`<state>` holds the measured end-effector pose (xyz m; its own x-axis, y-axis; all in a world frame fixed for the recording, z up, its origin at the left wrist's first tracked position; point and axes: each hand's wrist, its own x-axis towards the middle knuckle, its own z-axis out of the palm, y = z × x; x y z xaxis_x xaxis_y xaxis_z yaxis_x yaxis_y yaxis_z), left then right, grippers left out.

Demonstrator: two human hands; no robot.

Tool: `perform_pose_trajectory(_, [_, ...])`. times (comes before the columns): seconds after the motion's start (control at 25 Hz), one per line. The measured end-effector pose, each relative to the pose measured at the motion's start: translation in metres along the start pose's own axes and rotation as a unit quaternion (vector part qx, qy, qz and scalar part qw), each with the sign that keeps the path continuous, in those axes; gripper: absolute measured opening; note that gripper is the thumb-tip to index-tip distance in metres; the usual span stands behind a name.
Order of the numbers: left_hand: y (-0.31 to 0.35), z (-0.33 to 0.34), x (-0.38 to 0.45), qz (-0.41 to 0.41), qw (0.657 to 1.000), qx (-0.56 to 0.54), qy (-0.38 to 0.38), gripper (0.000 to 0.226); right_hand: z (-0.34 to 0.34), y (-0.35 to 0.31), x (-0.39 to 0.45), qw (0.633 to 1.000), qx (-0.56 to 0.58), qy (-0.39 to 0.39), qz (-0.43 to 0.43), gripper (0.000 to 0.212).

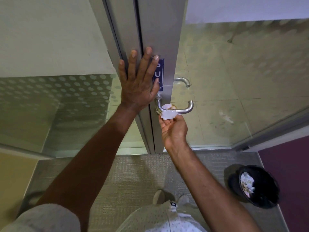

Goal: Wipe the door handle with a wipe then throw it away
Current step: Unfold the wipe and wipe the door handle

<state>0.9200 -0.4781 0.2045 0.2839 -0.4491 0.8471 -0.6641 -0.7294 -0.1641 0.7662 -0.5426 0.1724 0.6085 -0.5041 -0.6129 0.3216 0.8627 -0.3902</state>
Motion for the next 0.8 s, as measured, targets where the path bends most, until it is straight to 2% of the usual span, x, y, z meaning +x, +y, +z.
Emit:
perform_pose_trajectory(0.16, [0.000,-0.001,0.001,0.003,1.000,0.005,-0.003,0.071,0.013,0.013,0.000,0.999,0.009,-0.039,0.030,0.033])
perform_pose_trajectory(0.32, [0.002,-0.002,0.001,0.002,1.000,-0.001,-0.002,0.071,0.007,0.011,0.000,0.996,0.001,-0.075,0.051,0.031])
perform_pose_trajectory(0.56, [0.002,-0.006,0.001,0.008,1.000,0.001,0.004,0.072,-0.017,-0.029,0.009,0.992,-0.092,-0.075,-0.030,0.037])
perform_pose_trajectory(0.68, [0.004,-0.009,0.002,0.002,1.000,-0.007,0.006,0.074,-0.023,-0.054,0.015,0.994,-0.066,-0.074,-0.046,0.032])
perform_pose_trajectory(0.8, [0.005,-0.012,0.003,-0.001,1.000,-0.009,0.003,0.075,-0.023,-0.069,0.020,0.995,-0.022,-0.095,-0.019,0.032])
